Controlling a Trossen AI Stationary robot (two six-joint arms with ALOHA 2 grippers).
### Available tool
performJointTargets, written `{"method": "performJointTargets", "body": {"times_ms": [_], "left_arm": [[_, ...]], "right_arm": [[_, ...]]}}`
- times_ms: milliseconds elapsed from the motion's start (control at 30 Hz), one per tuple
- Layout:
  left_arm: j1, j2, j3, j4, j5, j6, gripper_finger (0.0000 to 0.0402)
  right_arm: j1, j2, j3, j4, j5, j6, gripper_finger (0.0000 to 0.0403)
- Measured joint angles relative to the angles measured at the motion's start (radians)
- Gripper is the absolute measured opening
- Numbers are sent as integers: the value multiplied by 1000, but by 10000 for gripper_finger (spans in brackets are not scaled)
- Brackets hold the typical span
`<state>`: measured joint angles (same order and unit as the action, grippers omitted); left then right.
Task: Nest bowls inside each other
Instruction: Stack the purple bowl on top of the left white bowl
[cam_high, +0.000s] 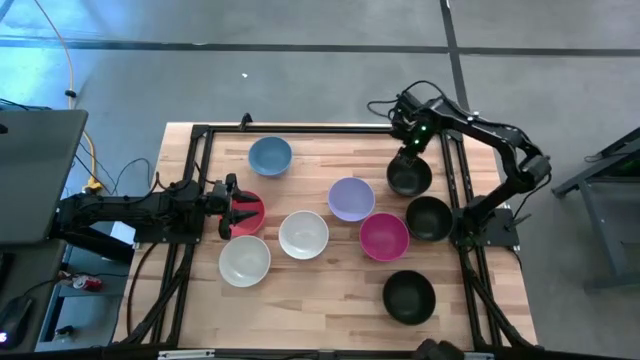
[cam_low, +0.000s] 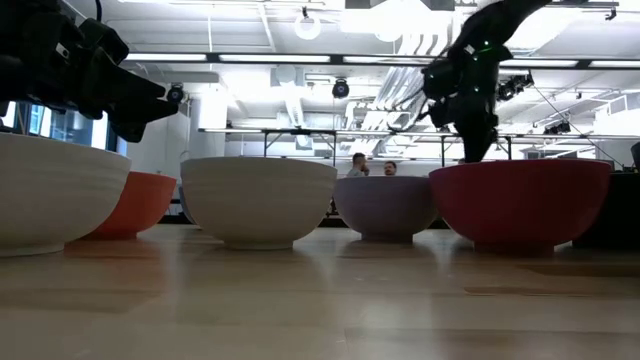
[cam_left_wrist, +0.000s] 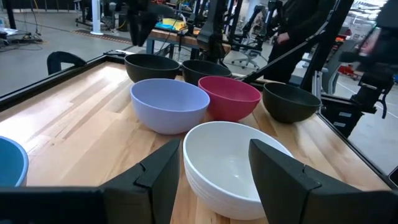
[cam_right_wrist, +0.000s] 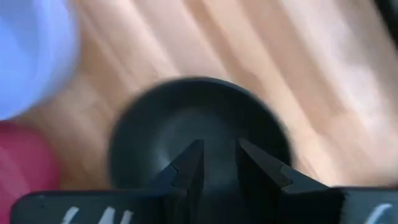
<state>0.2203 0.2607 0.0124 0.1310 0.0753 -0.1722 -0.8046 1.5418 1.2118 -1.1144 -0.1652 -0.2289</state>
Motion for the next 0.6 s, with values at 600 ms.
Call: {"method": "performJointTargets", "body": {"times_ms": [600], "left_arm": [[0, 0, 0, 0, 0, -8, 179]], "right_arm": [[153, 35, 0, 83, 11, 41, 85]]}}
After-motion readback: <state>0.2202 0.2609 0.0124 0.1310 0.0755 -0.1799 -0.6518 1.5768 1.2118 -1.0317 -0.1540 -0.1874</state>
